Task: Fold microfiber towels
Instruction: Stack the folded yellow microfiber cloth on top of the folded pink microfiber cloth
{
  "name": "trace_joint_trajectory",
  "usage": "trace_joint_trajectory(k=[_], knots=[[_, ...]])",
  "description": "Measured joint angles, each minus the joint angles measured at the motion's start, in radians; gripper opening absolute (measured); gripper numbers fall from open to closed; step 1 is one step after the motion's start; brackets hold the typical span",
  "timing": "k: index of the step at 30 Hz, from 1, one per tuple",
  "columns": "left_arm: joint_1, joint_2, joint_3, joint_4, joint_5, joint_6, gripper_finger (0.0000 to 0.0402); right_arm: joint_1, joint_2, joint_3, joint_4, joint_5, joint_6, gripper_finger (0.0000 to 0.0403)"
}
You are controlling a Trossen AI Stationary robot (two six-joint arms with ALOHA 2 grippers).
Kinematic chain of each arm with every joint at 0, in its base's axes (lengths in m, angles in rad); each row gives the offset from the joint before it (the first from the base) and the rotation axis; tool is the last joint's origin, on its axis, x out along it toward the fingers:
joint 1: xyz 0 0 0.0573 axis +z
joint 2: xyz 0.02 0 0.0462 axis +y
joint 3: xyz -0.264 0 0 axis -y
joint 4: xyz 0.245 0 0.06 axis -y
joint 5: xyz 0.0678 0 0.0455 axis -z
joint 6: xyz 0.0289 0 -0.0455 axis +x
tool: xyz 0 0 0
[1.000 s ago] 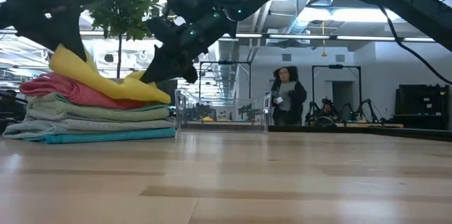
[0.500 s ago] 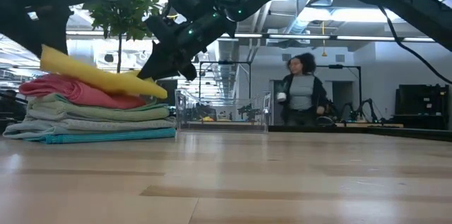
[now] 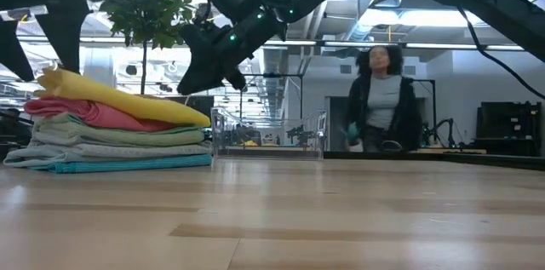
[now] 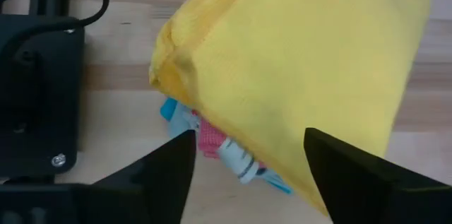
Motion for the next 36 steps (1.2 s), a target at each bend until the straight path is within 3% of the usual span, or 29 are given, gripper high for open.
trace_joint_trajectory(k=[8,10,13,16,27,36], knots=[[-0.074,-0.087,0.054,-0.004,-0.061,0.010,0.0267,0.014,-0.029,0.037,-0.055,0.001,-0.003,0.0126],[-0.114,-0.111,0.101,-0.057,-0.147,0.009,0.0258,0.035,-0.041,0.042,0.022,0.000,-0.005,0.0135],[-0.169,-0.113,0.161,-0.120,-0.367,-0.008,0.0236,0.061,-0.039,0.039,0.090,-0.001,0.008,0.0141],[-0.190,-0.081,0.144,-0.121,-0.539,0.021,0.0201,0.070,-0.004,0.023,0.192,0.002,0.054,0.0140],[-0.153,0.102,-0.095,0.025,-0.487,-0.077,0.0017,0.070,0.018,-0.157,0.462,0.091,0.132,0.0119],[-0.162,0.175,-0.201,0.214,-0.355,-0.074,0.0012,0.063,0.126,-0.169,0.468,0.103,0.200,0.0116]])
